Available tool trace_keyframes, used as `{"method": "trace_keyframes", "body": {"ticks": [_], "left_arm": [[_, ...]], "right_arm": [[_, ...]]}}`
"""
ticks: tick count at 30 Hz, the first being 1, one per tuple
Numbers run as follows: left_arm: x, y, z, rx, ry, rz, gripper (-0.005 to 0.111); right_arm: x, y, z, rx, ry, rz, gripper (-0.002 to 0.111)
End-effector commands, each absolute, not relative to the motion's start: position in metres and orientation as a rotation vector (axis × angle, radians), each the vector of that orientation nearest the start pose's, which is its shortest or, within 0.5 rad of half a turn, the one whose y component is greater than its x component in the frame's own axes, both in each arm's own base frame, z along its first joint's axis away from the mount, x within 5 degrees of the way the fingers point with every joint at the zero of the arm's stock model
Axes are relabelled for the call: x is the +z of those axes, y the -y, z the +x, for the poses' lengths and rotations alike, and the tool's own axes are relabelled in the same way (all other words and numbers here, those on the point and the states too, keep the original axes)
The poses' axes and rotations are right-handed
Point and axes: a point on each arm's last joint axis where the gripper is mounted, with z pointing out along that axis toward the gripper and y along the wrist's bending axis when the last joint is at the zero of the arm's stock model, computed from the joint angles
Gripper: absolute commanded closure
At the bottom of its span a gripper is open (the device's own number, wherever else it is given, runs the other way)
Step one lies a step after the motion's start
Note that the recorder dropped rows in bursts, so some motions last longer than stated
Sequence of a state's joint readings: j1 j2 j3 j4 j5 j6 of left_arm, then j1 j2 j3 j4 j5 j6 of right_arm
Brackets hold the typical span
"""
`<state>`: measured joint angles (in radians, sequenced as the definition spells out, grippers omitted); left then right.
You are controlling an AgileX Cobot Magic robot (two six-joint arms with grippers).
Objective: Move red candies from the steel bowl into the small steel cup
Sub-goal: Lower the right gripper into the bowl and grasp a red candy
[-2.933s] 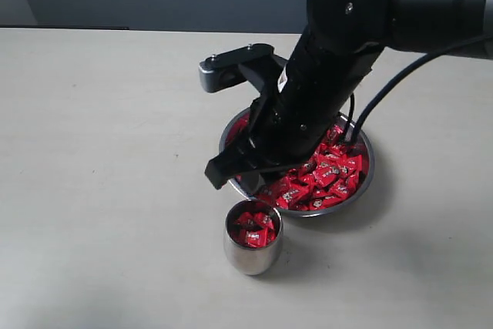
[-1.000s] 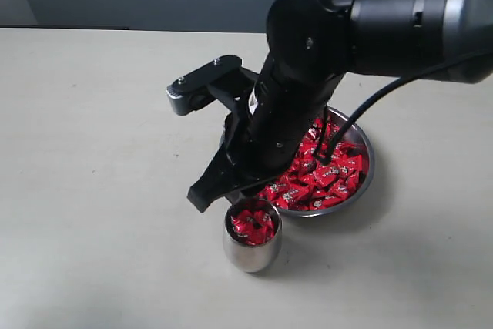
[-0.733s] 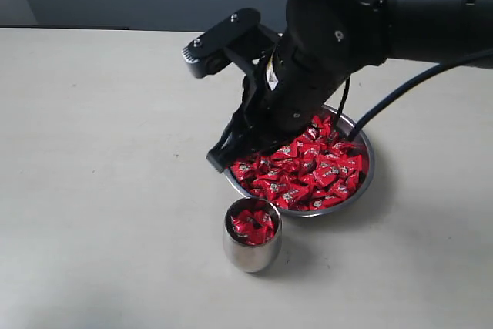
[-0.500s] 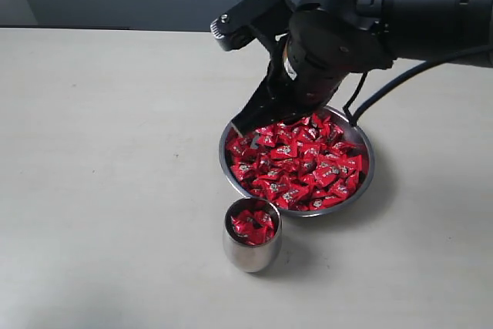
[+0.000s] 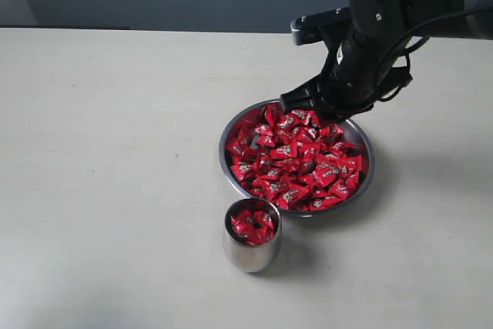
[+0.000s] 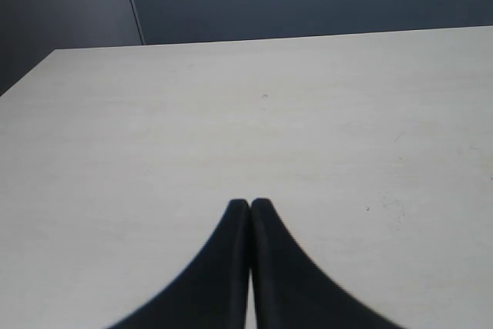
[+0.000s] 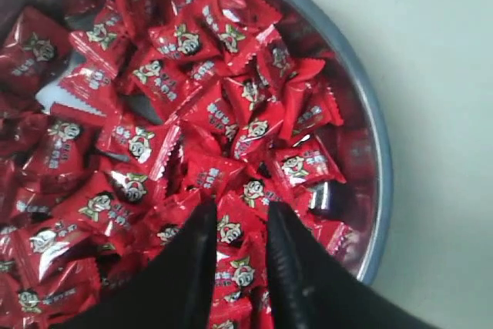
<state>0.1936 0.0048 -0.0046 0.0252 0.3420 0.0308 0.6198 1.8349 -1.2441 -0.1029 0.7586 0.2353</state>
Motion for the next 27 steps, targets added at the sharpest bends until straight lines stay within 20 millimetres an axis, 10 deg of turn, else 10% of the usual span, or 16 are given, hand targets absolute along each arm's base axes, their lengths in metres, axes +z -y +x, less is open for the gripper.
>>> {"method": "trace_keyframes", "body": {"ticks": [1,27], "left_arm": [[0.183,-0.011,0.053,0.179,-1.817,-0.126,0.106],[0.183,-0.011,0.053,0.179,-1.817,-0.126,0.106]], "right_arm": [[0.185,-0.206,0.313,0.153,-2.806,-0.639,0.085],[0.132,-0.203,0.308,0.022,-3.047,-0.696,0.069]]}}
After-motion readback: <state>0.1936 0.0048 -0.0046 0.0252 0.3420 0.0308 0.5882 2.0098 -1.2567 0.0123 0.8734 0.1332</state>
